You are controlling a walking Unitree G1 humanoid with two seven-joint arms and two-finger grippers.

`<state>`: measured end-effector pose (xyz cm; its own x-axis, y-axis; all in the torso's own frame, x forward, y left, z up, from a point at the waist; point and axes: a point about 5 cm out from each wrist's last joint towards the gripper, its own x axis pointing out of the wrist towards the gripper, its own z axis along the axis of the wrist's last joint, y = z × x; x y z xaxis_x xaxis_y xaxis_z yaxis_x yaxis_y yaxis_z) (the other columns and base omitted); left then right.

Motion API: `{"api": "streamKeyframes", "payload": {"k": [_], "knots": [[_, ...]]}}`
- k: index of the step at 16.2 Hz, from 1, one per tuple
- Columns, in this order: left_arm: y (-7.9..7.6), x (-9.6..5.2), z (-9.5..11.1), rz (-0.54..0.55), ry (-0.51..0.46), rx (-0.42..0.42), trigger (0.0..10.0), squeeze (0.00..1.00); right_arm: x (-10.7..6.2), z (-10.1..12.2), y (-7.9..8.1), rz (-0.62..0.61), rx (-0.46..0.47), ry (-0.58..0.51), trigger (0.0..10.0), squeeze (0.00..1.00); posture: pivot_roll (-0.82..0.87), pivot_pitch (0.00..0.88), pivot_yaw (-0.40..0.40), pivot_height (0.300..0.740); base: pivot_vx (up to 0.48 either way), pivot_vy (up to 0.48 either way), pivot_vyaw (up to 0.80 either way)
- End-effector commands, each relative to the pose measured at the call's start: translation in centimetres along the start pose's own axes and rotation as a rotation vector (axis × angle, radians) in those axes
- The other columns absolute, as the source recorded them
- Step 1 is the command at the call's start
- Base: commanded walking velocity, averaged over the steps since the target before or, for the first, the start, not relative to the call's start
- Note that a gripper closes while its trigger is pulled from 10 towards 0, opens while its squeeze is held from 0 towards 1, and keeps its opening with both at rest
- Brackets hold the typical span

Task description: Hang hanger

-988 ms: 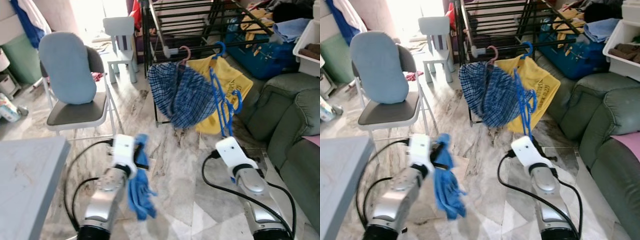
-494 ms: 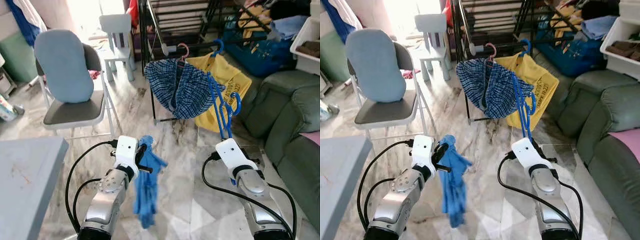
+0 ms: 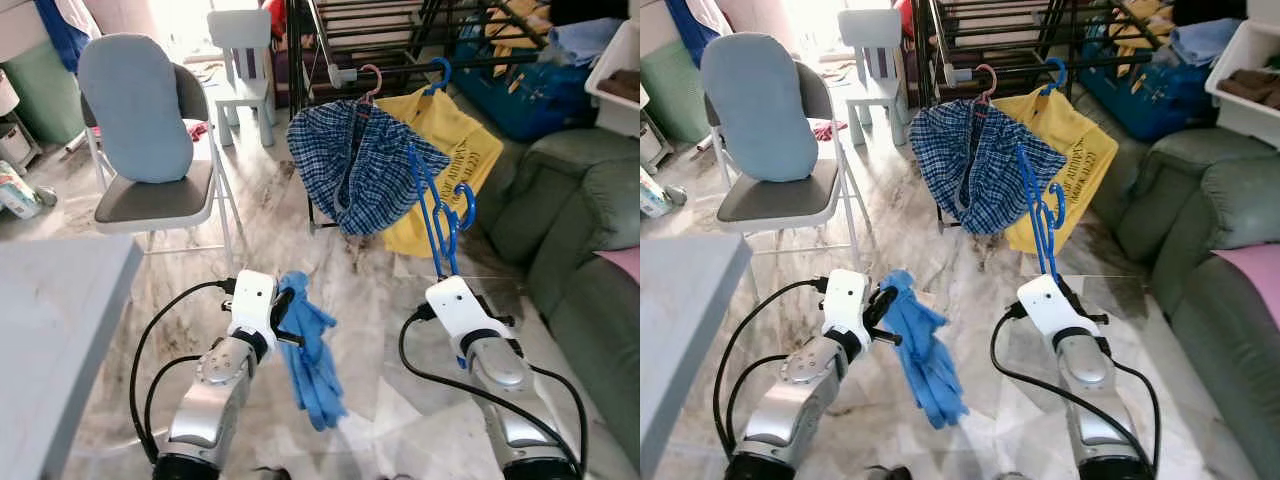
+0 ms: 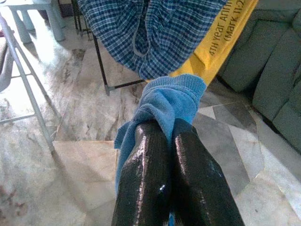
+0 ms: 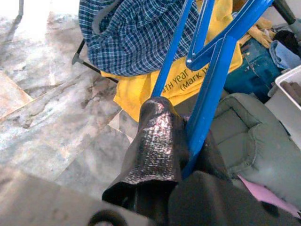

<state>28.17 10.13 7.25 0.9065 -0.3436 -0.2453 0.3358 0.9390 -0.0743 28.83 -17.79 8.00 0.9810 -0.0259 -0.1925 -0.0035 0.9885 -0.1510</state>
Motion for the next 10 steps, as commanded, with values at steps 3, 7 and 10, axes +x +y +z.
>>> {"api": "streamKeyframes", "payload": {"k": [3,7,10], "knots": [[0.01,-0.18,0.59,0.001,-0.021,0.018,10.0,0.00,0.09,0.58,-0.03,-0.008,-0.002,-0.017,10.0,0.00,-0.13,0.000,0.057,0.740,-0.292,0.000,0.00],[-0.02,-0.15,0.64,0.001,-0.017,0.021,10.0,0.00,0.29,0.72,-0.20,-0.016,-0.008,-0.020,10.0,0.00,-0.13,0.000,0.056,0.740,-0.292,0.000,0.00],[0.03,-0.11,0.79,0.005,-0.024,0.021,10.0,0.00,0.42,0.86,-0.19,-0.017,-0.008,-0.023,10.0,0.00,-0.13,0.000,0.053,0.740,-0.190,0.000,0.00]]}}
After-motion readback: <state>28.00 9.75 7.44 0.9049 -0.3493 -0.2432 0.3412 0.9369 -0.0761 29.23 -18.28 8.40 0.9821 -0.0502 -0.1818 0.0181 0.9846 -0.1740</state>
